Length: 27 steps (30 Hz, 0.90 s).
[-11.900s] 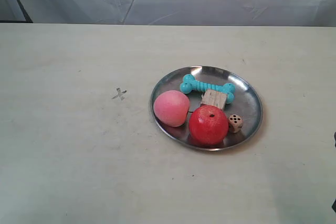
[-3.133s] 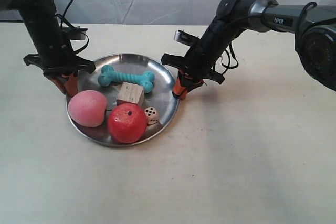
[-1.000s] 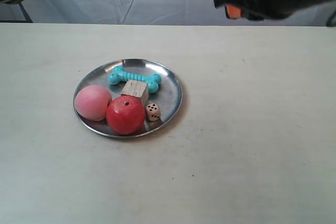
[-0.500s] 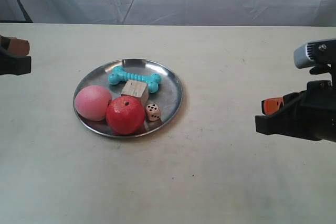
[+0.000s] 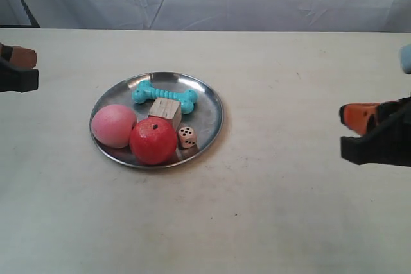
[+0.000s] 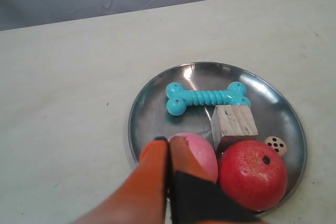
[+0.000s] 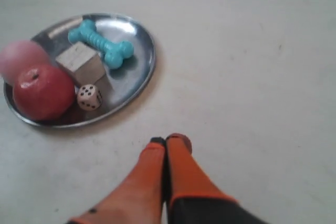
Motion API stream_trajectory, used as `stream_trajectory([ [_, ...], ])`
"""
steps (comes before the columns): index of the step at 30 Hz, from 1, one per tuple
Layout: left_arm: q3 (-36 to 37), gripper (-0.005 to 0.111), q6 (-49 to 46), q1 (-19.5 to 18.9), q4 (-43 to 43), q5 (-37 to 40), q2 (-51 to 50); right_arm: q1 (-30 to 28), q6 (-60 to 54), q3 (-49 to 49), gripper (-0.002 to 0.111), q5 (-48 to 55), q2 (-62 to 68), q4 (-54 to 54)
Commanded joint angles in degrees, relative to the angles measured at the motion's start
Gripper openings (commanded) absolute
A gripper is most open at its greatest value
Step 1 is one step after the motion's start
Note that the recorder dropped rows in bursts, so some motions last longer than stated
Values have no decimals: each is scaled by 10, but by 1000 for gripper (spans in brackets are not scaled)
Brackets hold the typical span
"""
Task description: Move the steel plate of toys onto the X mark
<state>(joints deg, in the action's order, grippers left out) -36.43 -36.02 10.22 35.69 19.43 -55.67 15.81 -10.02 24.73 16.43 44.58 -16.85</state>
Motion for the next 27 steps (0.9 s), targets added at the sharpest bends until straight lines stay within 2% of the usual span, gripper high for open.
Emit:
stream_trajectory([
  [1, 3, 0, -1, 2, 5, -1, 5, -62, -2, 0, 0, 61, -129, 12],
  [7, 3, 0, -1, 2, 5, -1, 5, -98, -2, -7, 0, 155, -301, 55],
  [14, 3, 0, -1, 2, 5, -1, 5, -98, -2, -73, 0, 145, -441, 64],
  [27, 3, 0, -1, 2, 5, -2, 5, -98, -2, -152, 0, 101, -446, 73],
])
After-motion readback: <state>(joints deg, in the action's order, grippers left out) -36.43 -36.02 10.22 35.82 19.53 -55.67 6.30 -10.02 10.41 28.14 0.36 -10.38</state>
